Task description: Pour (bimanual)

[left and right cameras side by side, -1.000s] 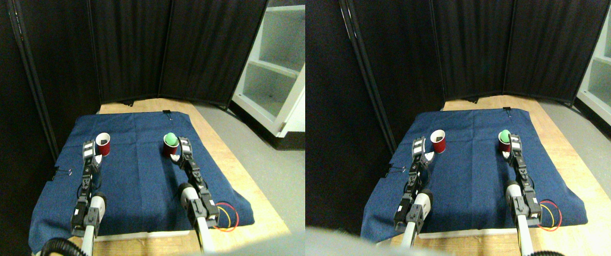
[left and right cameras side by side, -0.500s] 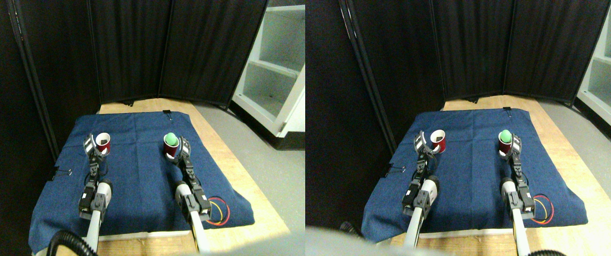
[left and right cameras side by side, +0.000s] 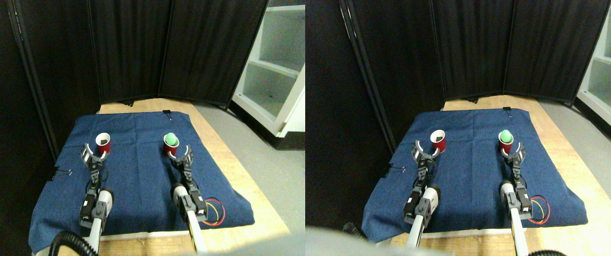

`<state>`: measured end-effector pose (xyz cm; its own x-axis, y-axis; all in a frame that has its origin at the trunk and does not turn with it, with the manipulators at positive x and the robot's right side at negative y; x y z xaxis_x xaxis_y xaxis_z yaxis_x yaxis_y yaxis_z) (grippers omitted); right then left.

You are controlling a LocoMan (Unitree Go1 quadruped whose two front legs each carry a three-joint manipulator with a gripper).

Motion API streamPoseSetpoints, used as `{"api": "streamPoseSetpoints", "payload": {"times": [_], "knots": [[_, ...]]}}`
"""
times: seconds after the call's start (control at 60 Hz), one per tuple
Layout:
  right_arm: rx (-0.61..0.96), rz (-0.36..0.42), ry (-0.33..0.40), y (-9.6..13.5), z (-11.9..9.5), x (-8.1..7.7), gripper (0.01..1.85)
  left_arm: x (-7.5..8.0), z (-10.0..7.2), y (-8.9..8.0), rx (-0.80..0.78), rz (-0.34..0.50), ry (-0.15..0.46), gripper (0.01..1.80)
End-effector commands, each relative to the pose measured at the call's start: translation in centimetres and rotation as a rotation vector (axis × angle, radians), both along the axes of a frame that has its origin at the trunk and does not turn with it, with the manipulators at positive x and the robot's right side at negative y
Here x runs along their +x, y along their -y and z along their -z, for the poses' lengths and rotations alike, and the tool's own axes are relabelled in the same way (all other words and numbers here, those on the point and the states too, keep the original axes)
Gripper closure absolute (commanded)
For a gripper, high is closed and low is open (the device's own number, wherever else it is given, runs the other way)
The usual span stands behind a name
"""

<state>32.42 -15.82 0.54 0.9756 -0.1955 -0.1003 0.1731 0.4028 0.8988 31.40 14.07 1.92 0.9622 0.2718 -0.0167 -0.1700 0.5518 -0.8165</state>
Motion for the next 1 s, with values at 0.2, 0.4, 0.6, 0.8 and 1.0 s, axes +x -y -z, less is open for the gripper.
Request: {"api": "streamPoseSetpoints", "payload": {"times": [0.2, 0.4, 0.6, 0.8, 1.0], "knots": [[0.079, 0.020, -0.004, -0.5, 0.2, -0.5, 1.25, 0.5, 1.4, 0.2, -0.144, -0.063, 0.038, 1.08], [0.081, -0.023, -0.006, -0.9, -0.2, -0.6, 1.25, 1.1, 1.3, 0.6, -0.150, -0.055, 0.017, 1.12], [0.079, -0.031, -0.017, -1.2, -0.5, -0.6, 1.22, 2.2, 1.5, 0.7, -0.167, -0.050, 0.003, 1.13], [0.072, -0.017, -0.014, -1.3, -0.6, -0.4, 1.20, 2.6, 1.3, 0.8, -0.181, -0.049, 0.009, 1.09], [0.083, -0.017, -0.014, -1.1, -0.5, 0.3, 1.18, 3.0, 1.3, 0.9, -0.179, -0.050, 0.013, 1.15]]}}
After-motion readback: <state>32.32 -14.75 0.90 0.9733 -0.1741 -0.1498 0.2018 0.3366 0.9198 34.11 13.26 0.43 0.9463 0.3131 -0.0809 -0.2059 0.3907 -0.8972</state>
